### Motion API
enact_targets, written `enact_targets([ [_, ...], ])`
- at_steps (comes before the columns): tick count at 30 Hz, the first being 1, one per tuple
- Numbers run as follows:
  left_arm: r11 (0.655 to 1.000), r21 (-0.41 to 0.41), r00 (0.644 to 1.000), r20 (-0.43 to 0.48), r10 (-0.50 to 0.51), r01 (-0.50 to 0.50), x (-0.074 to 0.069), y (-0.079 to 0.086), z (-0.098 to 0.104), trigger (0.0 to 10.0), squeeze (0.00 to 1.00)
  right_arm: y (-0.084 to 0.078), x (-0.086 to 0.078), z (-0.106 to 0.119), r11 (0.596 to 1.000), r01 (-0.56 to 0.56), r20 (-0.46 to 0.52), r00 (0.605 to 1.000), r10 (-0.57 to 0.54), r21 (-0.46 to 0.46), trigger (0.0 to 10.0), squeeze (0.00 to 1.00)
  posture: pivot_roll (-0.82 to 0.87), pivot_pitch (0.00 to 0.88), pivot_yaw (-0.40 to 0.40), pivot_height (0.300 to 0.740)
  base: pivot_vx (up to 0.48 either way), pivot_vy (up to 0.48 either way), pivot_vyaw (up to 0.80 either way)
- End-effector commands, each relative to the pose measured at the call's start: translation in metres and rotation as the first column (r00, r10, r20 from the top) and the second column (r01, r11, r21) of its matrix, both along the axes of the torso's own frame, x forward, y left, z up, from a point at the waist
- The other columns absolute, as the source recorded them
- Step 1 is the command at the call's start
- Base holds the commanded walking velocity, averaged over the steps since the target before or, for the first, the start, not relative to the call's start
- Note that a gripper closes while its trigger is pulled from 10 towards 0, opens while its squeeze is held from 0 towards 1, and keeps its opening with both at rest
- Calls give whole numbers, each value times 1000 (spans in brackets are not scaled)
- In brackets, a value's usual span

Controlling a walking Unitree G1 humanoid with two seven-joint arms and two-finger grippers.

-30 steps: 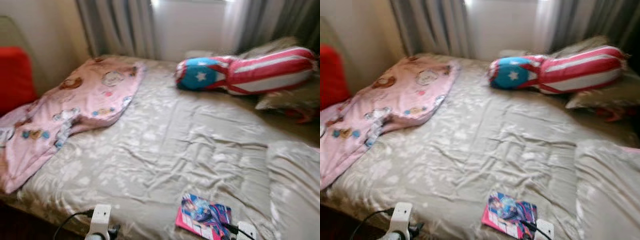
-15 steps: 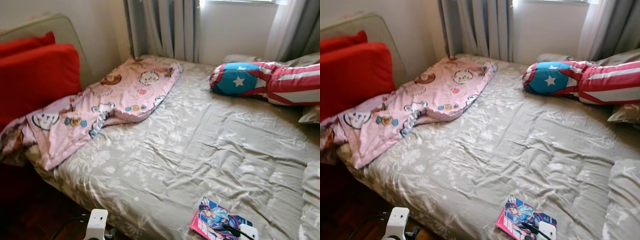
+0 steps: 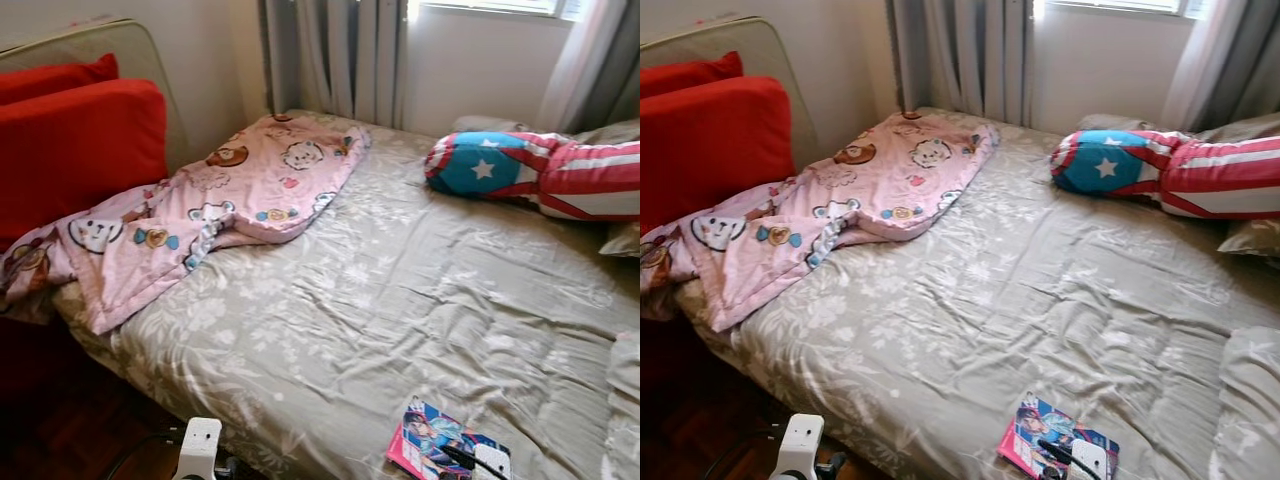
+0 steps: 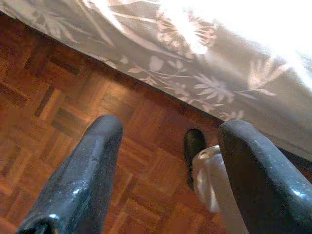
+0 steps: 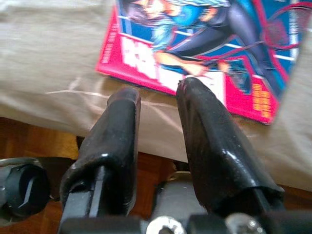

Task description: Clean up the room

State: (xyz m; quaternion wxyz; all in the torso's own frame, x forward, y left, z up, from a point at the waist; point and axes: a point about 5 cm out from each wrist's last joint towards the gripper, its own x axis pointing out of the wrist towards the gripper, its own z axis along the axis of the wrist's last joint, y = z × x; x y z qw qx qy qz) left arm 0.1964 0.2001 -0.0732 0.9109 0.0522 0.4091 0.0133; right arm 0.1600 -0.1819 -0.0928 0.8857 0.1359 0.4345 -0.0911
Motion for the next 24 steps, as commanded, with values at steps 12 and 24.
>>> enact_targets([
  [12, 1000, 13, 1000, -24, -17, 17, 1, -3, -1, 10000, 0, -3, -6, -2, 1000, 12, -30, 999, -13, -17, 10000, 0, -20, 0, 11, 740, 0, 352, 0],
  [24, 1000, 18, 999, -33, -14, 15, -1, 3, -1, 10000, 0, -2, -3, -1, 1000, 20, -19, 1000, -21, -21, 10000, 0, -18, 0, 15, 740, 0, 402, 0],
])
